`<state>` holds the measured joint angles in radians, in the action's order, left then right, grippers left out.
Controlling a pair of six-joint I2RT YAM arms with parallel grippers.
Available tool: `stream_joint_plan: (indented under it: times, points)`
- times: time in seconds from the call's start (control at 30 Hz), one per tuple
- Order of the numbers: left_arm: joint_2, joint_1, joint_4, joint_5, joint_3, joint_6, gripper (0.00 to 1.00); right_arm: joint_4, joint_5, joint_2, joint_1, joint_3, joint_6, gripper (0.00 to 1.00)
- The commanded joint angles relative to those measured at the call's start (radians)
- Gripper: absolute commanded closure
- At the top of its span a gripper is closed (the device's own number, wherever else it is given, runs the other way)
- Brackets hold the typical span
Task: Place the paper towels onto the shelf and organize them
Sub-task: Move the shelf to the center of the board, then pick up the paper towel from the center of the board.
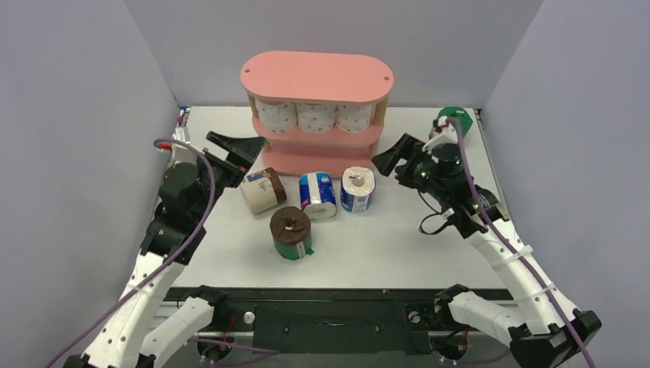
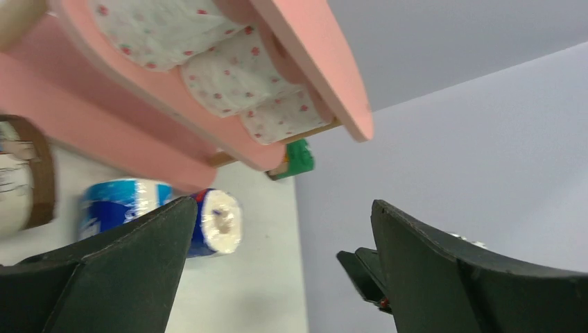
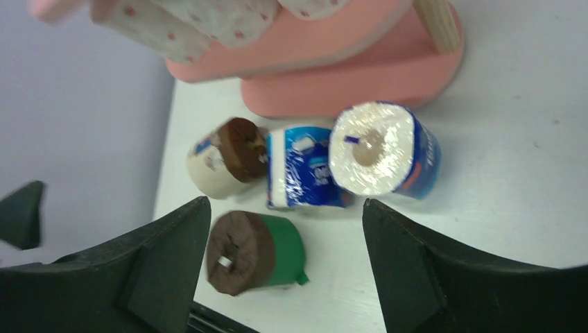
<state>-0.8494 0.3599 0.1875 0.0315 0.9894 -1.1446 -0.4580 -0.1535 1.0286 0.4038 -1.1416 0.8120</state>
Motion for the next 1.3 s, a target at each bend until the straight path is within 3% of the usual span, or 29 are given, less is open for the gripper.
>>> stream_joint_plan:
  times: [0.0,0.13,0.3,0.37,0.53,0.7,1.1,1.27]
  points:
    - [0.111,0.066,0.314,0.251,-0.058,0.259,0.04,-0.091,0.401,-0.053,0.147,0.090,-0.190,0.27]
    - [0.182,0.114,0.436,0.325,-0.119,0.313,0.04,-0.039,0.522,-0.118,0.258,0.242,-0.220,0.29]
    - [0.127,0.144,0.516,0.213,-0.161,0.345,0.04,-0.015,0.545,-0.084,0.253,0.286,-0.198,0.28]
    - [0.122,0.164,0.490,0.185,-0.195,0.324,0.04,0.003,0.540,-0.037,0.222,0.267,-0.192,0.28]
    - [0.193,0.209,0.417,0.233,-0.267,0.277,0.04,0.095,0.335,0.098,0.097,0.237,-0.172,0.29]
    - [0.253,0.211,0.407,0.296,-0.308,0.251,0.04,0.149,0.266,0.213,0.092,0.196,-0.183,0.29]
    - [0.295,0.209,0.257,0.199,-0.389,0.276,0.04,0.189,0.223,0.406,0.085,0.121,-0.181,0.28]
    - [0.322,0.208,0.218,0.190,-0.451,0.245,0.04,0.189,0.214,0.452,0.076,0.094,-0.180,0.33]
